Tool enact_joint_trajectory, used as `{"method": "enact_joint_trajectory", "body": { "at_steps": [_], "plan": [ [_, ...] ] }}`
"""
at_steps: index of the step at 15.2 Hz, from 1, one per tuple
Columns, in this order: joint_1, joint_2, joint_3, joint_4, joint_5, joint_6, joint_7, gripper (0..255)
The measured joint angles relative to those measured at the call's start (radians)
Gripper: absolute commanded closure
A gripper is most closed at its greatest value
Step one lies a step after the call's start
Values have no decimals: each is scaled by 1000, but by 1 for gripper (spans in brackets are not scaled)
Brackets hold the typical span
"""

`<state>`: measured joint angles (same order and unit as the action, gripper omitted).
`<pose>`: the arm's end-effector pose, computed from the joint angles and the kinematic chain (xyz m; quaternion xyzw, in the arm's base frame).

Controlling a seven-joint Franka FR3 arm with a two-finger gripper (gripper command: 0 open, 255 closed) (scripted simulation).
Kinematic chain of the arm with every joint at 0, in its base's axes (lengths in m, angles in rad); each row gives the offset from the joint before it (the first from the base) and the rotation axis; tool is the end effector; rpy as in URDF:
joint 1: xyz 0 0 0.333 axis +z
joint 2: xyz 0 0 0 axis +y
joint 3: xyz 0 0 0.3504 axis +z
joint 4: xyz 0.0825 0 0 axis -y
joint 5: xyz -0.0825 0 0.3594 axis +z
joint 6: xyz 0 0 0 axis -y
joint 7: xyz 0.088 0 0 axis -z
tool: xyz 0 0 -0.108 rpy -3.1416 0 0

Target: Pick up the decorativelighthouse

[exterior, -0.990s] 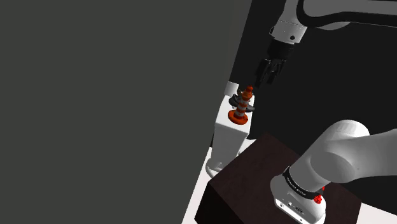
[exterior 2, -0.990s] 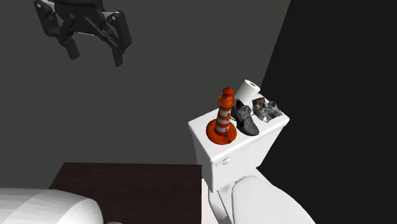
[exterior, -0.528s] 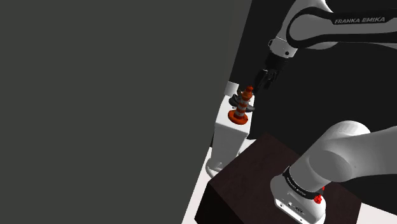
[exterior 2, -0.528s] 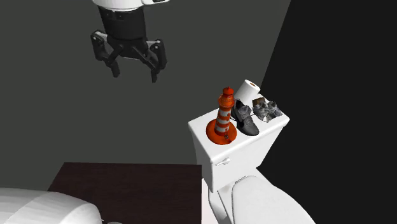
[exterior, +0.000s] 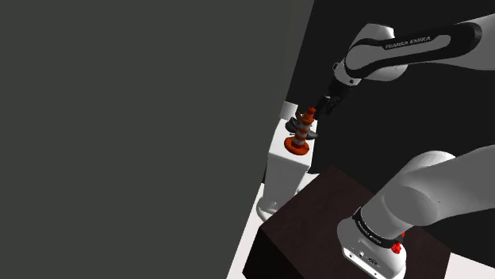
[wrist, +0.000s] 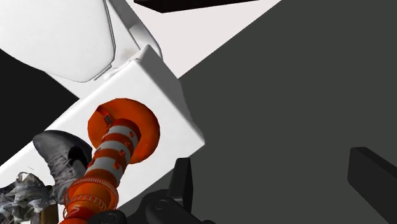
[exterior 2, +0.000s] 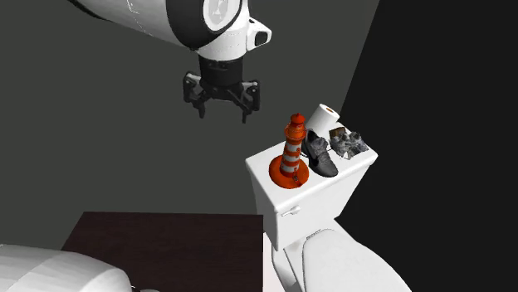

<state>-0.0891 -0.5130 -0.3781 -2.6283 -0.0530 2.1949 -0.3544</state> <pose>0.3099 -0.1649 0.4496 -0.9971 0.0212 -0.0500 0.0542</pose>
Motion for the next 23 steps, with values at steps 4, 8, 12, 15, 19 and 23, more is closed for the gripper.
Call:
{"method": "enact_joint_trajectory", "body": {
  "at_steps": [4, 8, 12, 15, 19, 23],
  "plan": [
    [21, 136, -89, 21, 39, 149, -110, 0],
    [63, 291, -194, 70, 147, 272, -272, 0],
    [114, 475, -273, 156, 363, 353, -489, 0],
    [101, 626, -274, 242, 578, 373, -679, 0],
    [5, 805, -216, 380, 803, 359, -884, 0],
    [-47, 889, -169, 430, 905, 370, -970, 0]
  ]
}}
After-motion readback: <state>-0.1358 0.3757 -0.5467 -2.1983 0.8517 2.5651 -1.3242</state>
